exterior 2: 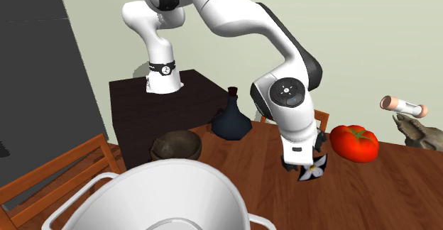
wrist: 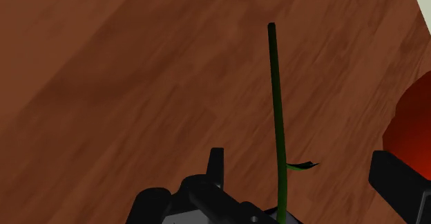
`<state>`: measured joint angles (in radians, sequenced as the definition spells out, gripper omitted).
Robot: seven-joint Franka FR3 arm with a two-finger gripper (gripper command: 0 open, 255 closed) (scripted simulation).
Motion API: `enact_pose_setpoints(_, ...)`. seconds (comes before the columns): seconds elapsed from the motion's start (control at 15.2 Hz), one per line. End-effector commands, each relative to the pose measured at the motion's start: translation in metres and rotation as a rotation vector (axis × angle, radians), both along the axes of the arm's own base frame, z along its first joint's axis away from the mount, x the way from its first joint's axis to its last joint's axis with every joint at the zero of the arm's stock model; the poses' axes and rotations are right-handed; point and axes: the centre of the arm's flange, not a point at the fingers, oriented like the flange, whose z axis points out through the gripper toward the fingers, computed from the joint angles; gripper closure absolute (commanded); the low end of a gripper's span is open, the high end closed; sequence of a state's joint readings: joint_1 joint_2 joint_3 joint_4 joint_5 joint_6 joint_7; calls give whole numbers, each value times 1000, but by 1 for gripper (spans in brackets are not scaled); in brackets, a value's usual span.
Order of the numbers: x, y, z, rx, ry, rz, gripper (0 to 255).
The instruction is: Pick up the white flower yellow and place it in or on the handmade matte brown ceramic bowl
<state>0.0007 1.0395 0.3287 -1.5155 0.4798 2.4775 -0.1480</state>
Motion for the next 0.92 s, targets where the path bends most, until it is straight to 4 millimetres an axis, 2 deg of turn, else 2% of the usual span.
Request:
enact_pose_setpoints(0.0, 1, 2, -2, 0, 0, 0, 0)
enact_pose_setpoints(0.4, 1, 1, -2, 0, 0, 0, 0)
enact_pose_setpoints(0.46, 1, 1, -2, 0, 0, 0, 255)
enact_pose_setpoints(0.86, 1, 1, -2, 0, 0, 0, 255)
